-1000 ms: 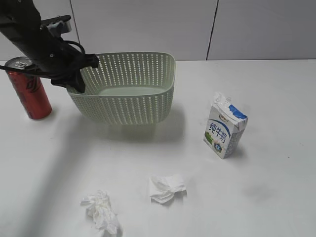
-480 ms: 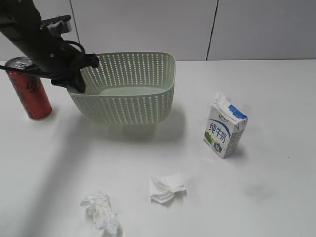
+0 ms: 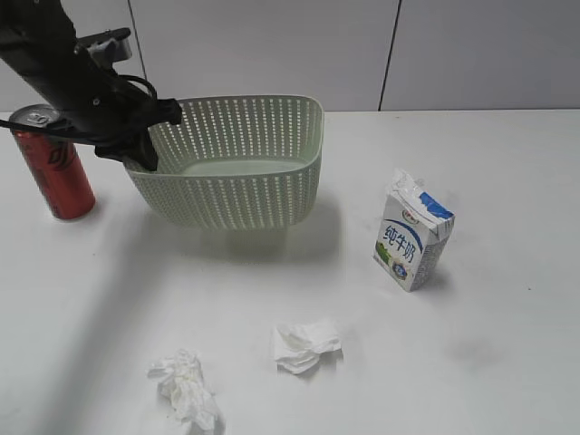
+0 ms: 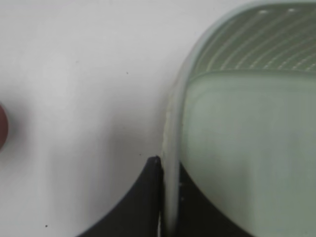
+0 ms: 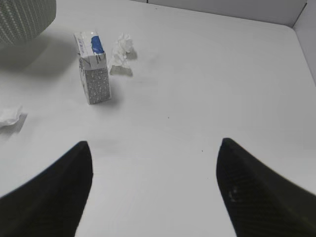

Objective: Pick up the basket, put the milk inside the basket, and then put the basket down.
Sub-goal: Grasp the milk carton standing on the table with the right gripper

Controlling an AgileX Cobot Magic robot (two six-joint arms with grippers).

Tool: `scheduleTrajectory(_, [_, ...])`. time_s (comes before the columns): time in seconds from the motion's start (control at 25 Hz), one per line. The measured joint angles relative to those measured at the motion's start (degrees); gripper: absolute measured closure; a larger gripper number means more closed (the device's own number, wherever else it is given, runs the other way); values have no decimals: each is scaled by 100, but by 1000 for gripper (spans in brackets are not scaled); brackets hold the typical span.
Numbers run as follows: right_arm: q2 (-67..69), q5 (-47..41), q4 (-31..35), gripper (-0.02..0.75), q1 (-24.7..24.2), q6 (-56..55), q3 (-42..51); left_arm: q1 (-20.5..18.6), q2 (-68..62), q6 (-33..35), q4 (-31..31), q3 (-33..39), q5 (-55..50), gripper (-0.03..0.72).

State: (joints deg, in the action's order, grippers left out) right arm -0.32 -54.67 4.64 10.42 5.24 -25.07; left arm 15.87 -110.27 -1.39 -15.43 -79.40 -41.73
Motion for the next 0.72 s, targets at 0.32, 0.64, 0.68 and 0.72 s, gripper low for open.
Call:
scheduleTrajectory(0.32, [0, 28, 6, 143, 0, 0, 101, 0, 0, 0, -17, 0, 0, 685])
scheduleTrajectory(0.64, [-5, 887, 49, 139, 0, 0, -201, 0, 0, -5, -17, 0, 0, 685])
scheduleTrajectory(0.68, [-5, 1158, 93, 130, 0, 34, -266, 0, 0, -5, -17, 0, 0, 685])
scheduleTrajectory(0.72, [25, 1402, 154, 117, 0, 121, -330, 0, 0, -5, -22, 0, 0, 685])
